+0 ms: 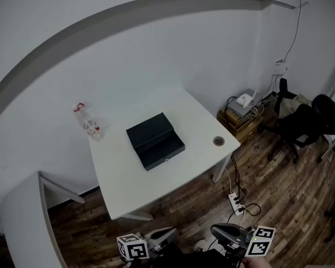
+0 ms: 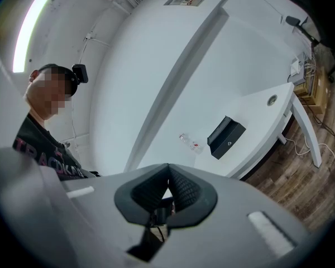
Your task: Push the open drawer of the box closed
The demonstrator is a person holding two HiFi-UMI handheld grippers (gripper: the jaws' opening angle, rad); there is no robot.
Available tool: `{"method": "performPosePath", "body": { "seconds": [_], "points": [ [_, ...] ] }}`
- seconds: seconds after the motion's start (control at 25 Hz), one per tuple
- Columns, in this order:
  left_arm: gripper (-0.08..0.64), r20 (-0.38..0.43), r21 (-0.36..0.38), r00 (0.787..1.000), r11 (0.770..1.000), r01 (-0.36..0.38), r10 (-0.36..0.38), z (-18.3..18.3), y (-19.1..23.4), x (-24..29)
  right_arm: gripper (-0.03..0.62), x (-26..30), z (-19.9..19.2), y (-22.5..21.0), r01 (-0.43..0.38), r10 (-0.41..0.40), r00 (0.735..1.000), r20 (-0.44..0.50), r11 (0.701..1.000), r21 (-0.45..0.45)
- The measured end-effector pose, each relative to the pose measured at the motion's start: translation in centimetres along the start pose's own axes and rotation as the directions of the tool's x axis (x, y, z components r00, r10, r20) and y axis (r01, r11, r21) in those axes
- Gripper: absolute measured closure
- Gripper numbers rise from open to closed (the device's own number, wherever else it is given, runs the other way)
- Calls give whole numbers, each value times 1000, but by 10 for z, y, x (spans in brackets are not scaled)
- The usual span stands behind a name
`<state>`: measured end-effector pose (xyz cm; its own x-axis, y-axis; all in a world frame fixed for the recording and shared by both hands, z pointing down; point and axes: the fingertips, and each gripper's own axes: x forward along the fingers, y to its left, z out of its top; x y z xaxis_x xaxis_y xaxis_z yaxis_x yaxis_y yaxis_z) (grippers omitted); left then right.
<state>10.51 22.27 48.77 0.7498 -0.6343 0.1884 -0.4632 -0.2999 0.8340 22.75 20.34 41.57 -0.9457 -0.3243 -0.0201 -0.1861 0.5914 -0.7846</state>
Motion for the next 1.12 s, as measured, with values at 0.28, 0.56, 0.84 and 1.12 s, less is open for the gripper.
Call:
{"method": "performPosePath", "body": {
  "seconds": [0.28,0.56,0.84,1.12],
  "points": [
    [557,-3,18,999,999,-40,40,32,14,-2,588,10,13,-14,7,-7,1000,23,1000,16],
    [557,-7,63,998,996,-68,68,100,63,-1,588,41,32,-40,63,-66,995,74,997,37],
    [557,34,145,995,984,-99,95,205,120,-2,588,85,54,-61,125,-127,987,97,992,30],
    [557,65,241,984,954,-177,166,302,183,-1,586,116,71,-80,183,-187,975,119,982,45]
  ]
}}
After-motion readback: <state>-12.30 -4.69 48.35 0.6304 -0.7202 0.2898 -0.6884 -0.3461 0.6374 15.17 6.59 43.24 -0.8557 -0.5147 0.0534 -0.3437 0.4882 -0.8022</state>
